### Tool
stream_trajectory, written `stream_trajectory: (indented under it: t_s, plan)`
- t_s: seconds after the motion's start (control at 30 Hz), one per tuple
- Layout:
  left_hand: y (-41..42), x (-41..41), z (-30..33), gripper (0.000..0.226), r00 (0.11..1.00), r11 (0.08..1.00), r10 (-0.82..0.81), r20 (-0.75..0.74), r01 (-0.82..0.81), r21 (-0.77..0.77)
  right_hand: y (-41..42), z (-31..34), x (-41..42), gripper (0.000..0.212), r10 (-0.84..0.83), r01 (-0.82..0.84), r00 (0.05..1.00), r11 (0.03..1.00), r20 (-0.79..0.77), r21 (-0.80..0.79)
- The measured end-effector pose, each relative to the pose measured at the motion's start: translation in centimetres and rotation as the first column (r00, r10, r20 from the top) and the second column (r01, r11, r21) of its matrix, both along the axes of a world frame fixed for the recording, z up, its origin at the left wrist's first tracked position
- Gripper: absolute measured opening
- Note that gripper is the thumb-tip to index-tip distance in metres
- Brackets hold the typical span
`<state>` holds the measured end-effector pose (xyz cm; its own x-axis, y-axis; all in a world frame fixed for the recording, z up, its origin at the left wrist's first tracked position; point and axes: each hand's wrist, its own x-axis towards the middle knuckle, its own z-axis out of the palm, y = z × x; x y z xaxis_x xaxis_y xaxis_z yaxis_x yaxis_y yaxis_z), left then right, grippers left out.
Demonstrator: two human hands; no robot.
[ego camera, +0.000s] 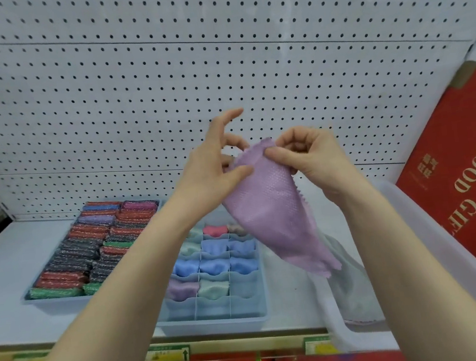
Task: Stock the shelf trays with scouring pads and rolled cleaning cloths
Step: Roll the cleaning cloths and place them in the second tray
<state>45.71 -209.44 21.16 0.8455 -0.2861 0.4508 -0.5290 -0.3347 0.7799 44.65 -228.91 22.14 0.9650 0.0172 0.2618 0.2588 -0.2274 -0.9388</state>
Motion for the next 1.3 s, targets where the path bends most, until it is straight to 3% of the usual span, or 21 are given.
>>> stream_trajectory:
  t_s: [0.1,0.17,0.27,0.37,0.5,0.73,0.8,0.87,0.93,1.03,1.17,1.3]
  plan:
    - [1.2,1.1,1.2,0.051,0.995,0.995,0.096,0.005,-0.096,0.031,-0.3,2.1,0.6,0.012,-0.014,0.006,0.997,0.996,0.08,0.089]
    - [1.8,1.4,2.1,0.032,0.992,0.986,0.121,-0.031,-0.124,-0.11,-0.6,3.3,0.8,0.009,-0.007,-0.003,0.995,0.995,0.099,0.096]
    - [2.4,1.3,3.3,0.026,0.997,0.919,0.06,-0.056,-0.077,-0.386,-0.5,4.4,0.7,0.006,0.025,-0.028,0.992,0.999,0.125,0.02]
    - [3.2,1.1,4.0,0.022,0.998,0.82,-0.022,-0.051,-0.011,-0.572,0.0,4.8,0.5,0.007,0.032,-0.04,0.985,0.998,0.169,0.043]
    - [3.8,0.6,3.4,0.012,0.99,0.854,-0.006,-0.142,-0.069,-0.516,0.6,4.0,0.6,0.007,0.063,-0.059,0.993,0.997,0.1,-0.043]
    - [5.9,-0.3,1.6,0.017,0.948,0.848,-0.238,-0.211,0.097,-0.521,0.2,3.0,-0.7,0.016,0.367,-0.359,0.929,0.925,-0.047,0.126]
    - [6.0,-0.1,0.8,0.014,0.919,0.834,-0.291,-0.266,0.107,-0.541,0.4,2.9,-1.1,0.007,0.442,-0.423,0.893,0.889,-0.087,0.174]
    - [5.7,0.7,-0.6,0.01,0.913,0.867,-0.205,-0.352,0.003,-0.498,1.0,2.3,-0.3,0.012,0.346,-0.331,0.926,0.937,-0.149,0.116]
    - [4.8,1.3,-2.3,0.005,0.906,0.891,-0.042,-0.42,-0.156,-0.426,1.7,0.9,1.0,0.015,0.065,-0.086,0.983,0.989,-0.173,-0.119]
    - [3.2,1.1,-4.4,0.003,0.901,0.873,0.108,-0.42,-0.288,-0.393,2.6,-1.5,2.2,0.011,-0.2,0.164,0.975,0.944,-0.1,-0.287]
    - [1.7,-0.2,-5.0,0.015,0.923,0.877,0.25,-0.294,-0.344,-0.335,3.6,-2.4,1.5,0.01,-0.303,0.292,0.953,0.913,0.004,-0.286]
    - [0.8,-1.5,-4.0,0.017,0.933,0.895,0.296,-0.204,-0.346,-0.282,4.8,-1.8,0.0,0.019,-0.236,0.241,0.971,0.949,0.048,-0.203]
